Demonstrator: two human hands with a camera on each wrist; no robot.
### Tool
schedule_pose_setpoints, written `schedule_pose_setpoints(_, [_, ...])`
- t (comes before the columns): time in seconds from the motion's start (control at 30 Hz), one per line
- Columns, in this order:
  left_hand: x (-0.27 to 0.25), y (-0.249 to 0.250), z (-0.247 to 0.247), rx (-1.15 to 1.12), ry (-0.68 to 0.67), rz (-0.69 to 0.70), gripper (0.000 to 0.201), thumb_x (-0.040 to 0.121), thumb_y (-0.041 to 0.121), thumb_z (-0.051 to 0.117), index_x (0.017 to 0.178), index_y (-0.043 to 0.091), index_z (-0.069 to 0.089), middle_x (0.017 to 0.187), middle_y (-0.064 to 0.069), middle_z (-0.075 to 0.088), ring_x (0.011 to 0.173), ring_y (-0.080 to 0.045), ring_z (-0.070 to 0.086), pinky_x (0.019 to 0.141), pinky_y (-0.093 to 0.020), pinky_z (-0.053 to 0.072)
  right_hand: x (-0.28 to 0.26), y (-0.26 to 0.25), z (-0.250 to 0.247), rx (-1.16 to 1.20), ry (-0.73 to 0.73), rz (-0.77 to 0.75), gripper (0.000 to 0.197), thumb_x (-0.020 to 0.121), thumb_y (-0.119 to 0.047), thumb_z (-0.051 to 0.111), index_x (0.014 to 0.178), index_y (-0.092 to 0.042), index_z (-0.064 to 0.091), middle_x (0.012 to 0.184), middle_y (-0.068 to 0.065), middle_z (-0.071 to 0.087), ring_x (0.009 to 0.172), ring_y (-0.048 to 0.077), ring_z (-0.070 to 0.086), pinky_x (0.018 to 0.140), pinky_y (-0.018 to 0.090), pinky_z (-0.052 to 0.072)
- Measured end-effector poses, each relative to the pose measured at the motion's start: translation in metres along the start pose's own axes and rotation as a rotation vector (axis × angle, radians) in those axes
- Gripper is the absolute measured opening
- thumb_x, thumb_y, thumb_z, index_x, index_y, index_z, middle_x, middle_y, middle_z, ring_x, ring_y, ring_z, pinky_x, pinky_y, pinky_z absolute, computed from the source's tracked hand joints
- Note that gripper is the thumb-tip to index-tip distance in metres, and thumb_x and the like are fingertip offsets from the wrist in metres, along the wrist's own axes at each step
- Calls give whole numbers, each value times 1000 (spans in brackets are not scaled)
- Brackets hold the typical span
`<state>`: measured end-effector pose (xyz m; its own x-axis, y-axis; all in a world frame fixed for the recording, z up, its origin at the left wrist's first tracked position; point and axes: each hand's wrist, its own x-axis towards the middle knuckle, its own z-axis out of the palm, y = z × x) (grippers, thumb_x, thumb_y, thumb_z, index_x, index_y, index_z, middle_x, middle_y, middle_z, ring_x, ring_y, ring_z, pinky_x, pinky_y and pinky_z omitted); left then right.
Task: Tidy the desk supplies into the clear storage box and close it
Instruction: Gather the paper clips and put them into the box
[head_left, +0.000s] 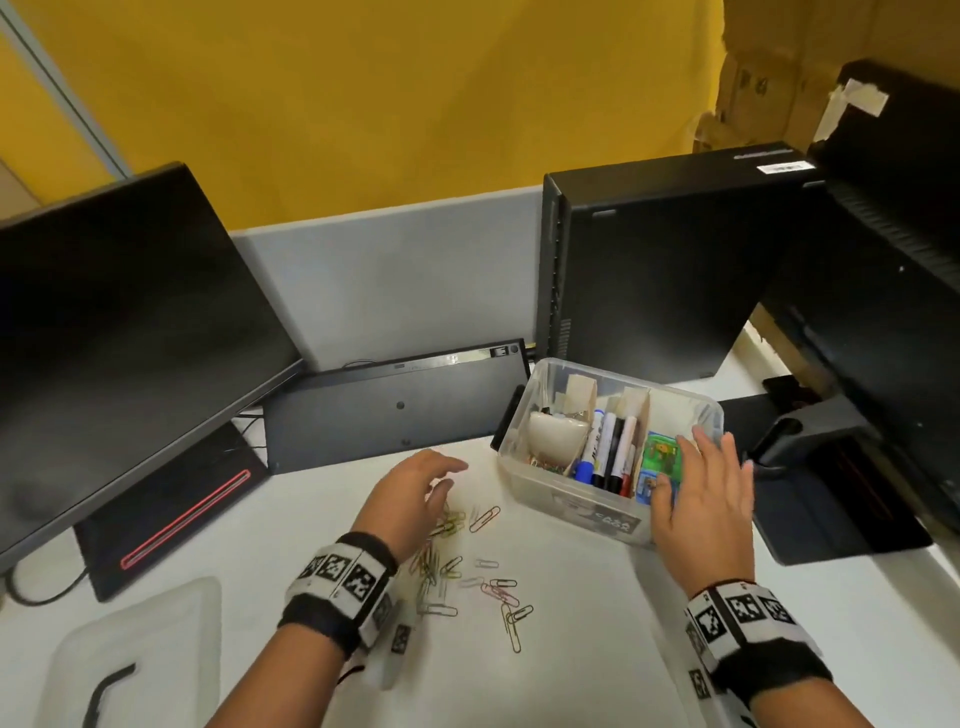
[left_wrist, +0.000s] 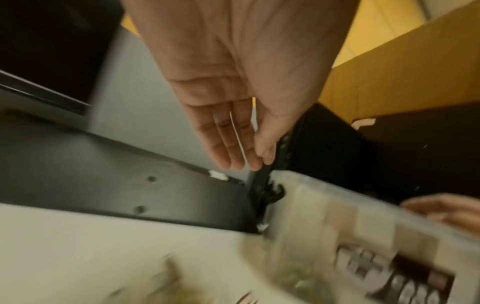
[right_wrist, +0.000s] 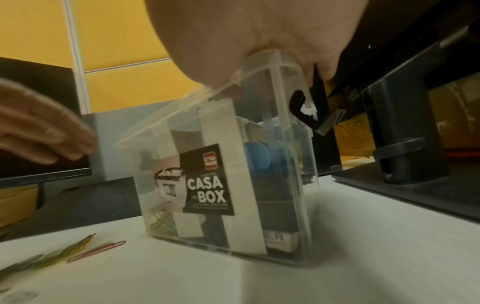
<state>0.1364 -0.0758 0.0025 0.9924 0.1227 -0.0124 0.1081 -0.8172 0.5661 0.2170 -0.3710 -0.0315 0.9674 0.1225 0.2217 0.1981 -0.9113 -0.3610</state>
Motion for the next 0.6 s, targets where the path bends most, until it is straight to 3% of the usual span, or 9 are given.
schedule_pose_setpoints(0.07, [-27, -35, 3, 112, -43, -70, 27, 94, 22, 51, 118, 30, 60, 119, 10, 59, 109, -10, 55, 94, -29, 47, -9, -15, -5, -22, 64, -180, 43, 93, -24, 43, 133, -9, 46, 147, 11, 38, 142, 31, 21, 119, 44, 8])
schedule_pose_setpoints(0.13, [-52, -58, 9, 186, -94, -136, 31, 93, 30, 53, 123, 31, 56, 125, 10, 55, 115, -11, 50, 95, -28, 44, -26, -37, -4, 52, 63, -396, 42, 89, -28, 43, 128, -13, 49, 140, 10, 45, 131, 32, 36, 114, 43, 21])
schedule_pose_setpoints(0.23, [-79, -73, 23, 186, -161, -201, 54, 85, 46, 61, 133, 30, 46, 134, 11, 45, 122, -11, 41, 98, -29, 42, -51, -64, 14, 148, -130, -596, 37, 89, -35, 45, 122, -18, 51, 125, 1, 49, 112, 23, 47, 95, 39, 45])
schedule_pose_setpoints(0.3, [-87, -76, 33, 186, -190, -229, 74, 77, 55, 66, 139, 28, 38, 139, 10, 39, 125, -12, 37, 101, -29, 40, -62, -73, 31, 133, -396, -534, 46, 87, -45, 51, 127, -21, 47, 124, -4, 43, 113, 17, 44, 89, 34, 50])
schedule_pose_setpoints(0.4, [-88, -77, 50, 211, -208, -256, 96, 68, 60, 70, 145, 23, 27, 142, 5, 32, 127, -16, 34, 103, -30, 40, -72, -73, 60, 62, -774, -346, 83, 70, -60, 69, 136, -23, 33, 128, -3, 32, 117, 17, 38, 94, 32, 45])
schedule_pose_setpoints(0.47, [-83, -76, 59, 215, -194, -247, 103, 65, 60, 73, 146, 20, 23, 142, 2, 32, 126, -18, 34, 103, -30, 39, -79, -74, 74, 44, -829, -299, 91, 64, -57, 77, 136, -22, 32, 126, -1, 30, 115, 19, 38, 96, 32, 44])
schedule_pose_setpoints(0.6, [-66, -72, 74, 216, -196, -244, 105, 65, 57, 75, 146, 18, 21, 138, -1, 34, 123, -20, 34, 104, -30, 37, -85, -85, 91, 186, -778, -237, 68, 74, -39, 76, 131, -24, 43, 119, -4, 34, 106, 13, 44, 92, 23, 42])
